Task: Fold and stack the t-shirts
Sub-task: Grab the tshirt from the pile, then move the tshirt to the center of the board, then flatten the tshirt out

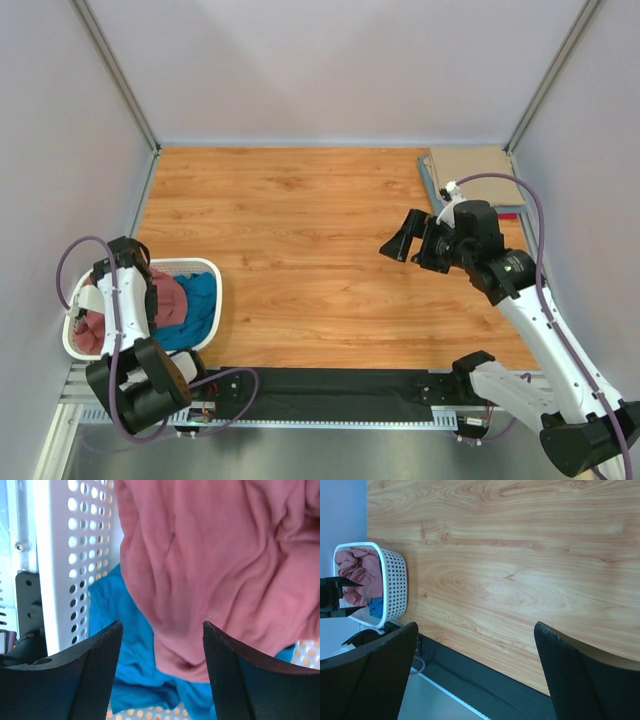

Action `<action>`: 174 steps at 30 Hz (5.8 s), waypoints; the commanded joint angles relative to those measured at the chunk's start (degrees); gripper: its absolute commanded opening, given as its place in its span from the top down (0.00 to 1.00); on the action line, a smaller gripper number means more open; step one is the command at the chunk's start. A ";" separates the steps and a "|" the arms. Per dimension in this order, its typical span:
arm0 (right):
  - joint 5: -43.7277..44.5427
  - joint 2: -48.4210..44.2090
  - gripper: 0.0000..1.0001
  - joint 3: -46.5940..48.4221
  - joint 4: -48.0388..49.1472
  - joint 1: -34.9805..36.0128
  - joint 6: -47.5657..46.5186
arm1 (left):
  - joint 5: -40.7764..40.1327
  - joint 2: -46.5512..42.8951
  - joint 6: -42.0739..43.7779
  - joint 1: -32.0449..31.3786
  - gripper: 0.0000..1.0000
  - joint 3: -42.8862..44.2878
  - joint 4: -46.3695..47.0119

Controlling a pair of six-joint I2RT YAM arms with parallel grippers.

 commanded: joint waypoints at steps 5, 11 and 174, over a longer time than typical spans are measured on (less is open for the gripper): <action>0.26 3.15 0.01 3.87 0.22 0.10 -0.16 | -3.89 4.53 1.09 1.32 0.48 2.16 5.37; 0.70 5.43 0.01 5.11 0.48 0.10 0.02 | -3.01 3.05 10.92 1.32 0.88 3.48 11.52; 38.64 1.29 1.00 -4.02 -3.68 4.82 2.25 | 8.06 13.58 43.28 -47.02 1.00 31.43 12.83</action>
